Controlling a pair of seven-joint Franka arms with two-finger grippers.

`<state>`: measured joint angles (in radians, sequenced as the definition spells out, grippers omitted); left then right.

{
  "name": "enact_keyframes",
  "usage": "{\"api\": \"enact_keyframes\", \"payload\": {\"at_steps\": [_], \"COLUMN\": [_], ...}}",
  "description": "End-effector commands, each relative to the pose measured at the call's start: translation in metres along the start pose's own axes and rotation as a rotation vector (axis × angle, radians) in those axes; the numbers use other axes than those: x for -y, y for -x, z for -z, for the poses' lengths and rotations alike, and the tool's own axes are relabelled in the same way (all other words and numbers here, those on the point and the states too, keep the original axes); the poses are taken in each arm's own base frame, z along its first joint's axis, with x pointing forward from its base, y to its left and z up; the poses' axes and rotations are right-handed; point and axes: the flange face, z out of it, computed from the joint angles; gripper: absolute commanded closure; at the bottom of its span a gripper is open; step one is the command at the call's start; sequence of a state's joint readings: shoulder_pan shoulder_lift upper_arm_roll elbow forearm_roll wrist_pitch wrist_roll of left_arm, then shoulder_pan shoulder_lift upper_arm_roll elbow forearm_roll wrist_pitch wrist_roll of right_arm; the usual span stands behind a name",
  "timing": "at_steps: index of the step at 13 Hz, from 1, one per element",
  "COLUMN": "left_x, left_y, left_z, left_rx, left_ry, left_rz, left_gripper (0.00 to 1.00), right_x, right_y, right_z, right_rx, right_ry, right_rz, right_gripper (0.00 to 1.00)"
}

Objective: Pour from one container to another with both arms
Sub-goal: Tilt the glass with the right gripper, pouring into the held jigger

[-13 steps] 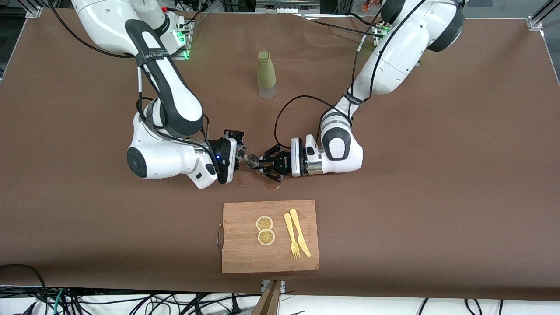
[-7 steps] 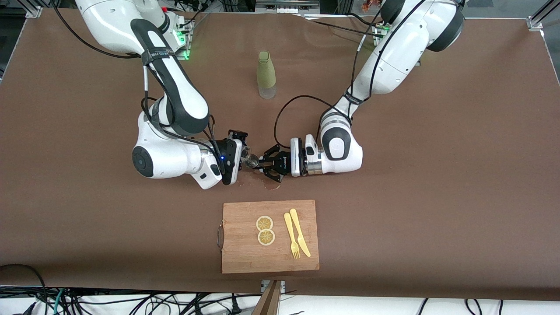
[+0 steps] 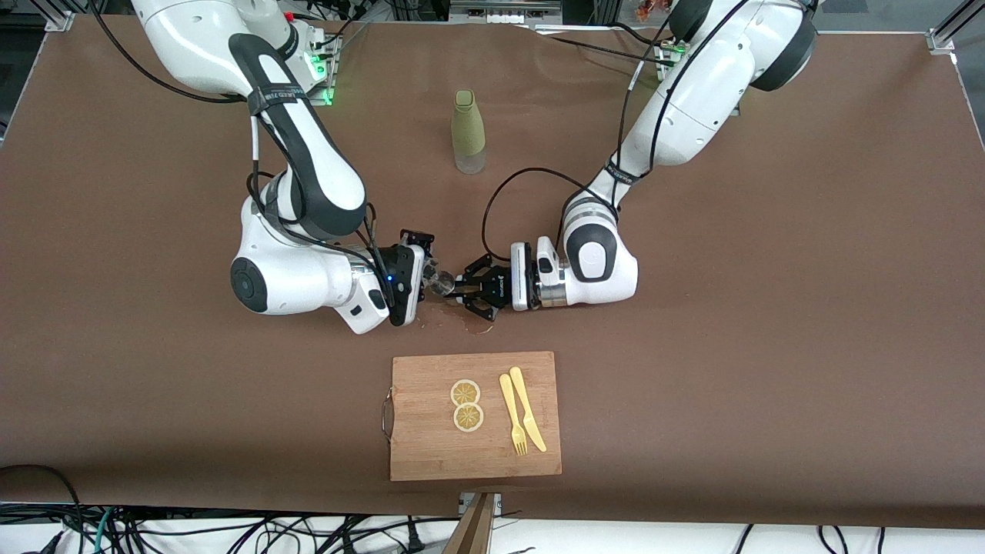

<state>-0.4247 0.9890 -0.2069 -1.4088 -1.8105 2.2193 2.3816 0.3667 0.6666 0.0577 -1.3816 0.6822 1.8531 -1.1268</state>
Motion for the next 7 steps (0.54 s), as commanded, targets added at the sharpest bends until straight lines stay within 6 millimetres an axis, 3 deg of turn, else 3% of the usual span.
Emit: {"api": "enact_keyframes", "payload": {"at_steps": [1,4,7], "left_x": [0.003,0.004,0.021], "left_y": [-0.005,-0.007,-0.011], "left_z": [-0.006,-0.004,0.022], "left_rx": [-0.015,-0.014,-0.018], "left_ry": [-0.035,-0.038,-0.069], "left_rz": [-0.01,-0.014,-0.037], "left_gripper": [1.0,1.0,1.0], "right_x": [-0.005,-0.007,-0.012], "right_y": [0.001,0.005,0.013], "right_z": [0.0,0.002,0.015], "right_rx": [-0.051,-0.054,-0.075], "right_ry": [-0.026,-0.033,-0.025], "right_rz": [0.085,0.189,0.234], "right_gripper": [0.99,0.99,1.0]}}
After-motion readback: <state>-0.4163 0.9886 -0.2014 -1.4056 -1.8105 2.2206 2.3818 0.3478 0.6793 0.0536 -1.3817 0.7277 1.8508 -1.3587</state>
